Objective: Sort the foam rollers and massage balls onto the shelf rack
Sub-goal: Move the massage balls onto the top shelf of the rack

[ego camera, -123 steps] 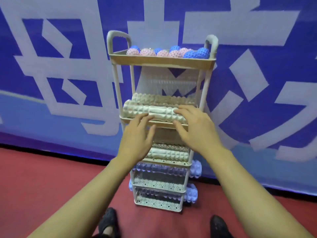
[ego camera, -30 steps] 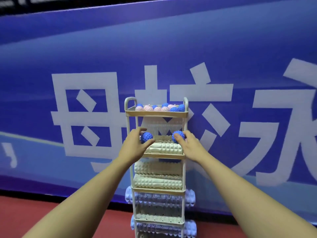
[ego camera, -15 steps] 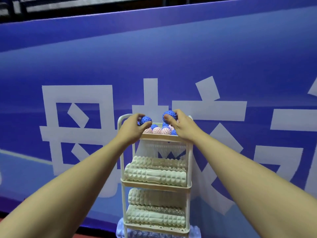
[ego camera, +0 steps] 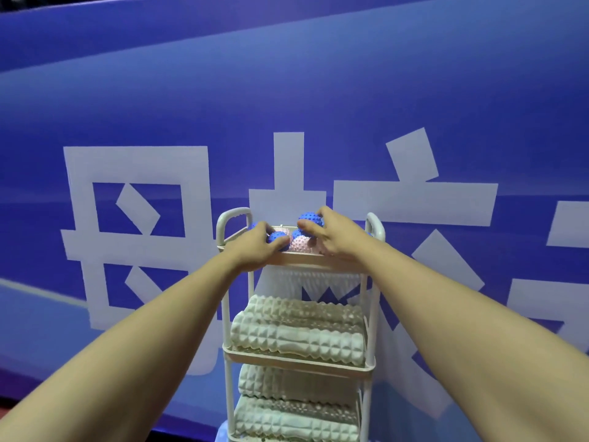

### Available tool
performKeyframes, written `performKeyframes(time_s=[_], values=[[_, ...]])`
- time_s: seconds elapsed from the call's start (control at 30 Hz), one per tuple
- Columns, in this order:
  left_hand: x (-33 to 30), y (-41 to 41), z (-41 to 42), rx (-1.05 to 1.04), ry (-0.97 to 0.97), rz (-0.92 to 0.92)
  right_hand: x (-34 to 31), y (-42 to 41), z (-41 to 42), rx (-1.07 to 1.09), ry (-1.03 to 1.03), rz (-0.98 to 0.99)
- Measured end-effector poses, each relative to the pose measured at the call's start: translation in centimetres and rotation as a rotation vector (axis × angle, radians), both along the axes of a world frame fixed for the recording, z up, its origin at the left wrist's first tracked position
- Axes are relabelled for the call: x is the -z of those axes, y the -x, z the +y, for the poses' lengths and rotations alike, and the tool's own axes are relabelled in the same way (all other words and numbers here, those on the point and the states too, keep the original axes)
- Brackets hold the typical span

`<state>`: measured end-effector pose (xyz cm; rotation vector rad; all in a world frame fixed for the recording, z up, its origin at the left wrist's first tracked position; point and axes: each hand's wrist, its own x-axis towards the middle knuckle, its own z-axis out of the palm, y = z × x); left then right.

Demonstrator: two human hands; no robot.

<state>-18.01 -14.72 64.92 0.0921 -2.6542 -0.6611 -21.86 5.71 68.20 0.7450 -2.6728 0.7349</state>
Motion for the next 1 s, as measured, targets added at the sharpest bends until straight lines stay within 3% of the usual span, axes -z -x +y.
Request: performKeyframes(time_s=[0.1,0.53,0.67,0.83,1.0], values=[[0.3,0.4,0.2,-0.011,0.084,-0.011,0.3,0.2,0.1,-0.007,-0.045,0.048],[0.7,-0.5,0.8,0.057,0.097,0.066,1.0,0.5,-0.5,-0.048,-0.291,0.132],[0.8,-0.3,0.6,0.017,0.067,0.081,1.5,0.9,-0.6,-0.015,-0.297,0.162],[1.0,-0.2,0.6,0.012,0.039,0.099,1.7,0.5,0.3,0.056,-0.467,0.276],[1.3,-0.5,0.8,0.064,0.038,0.099,2.7,-0.2,1.5,0.110,-0.435,0.178]])
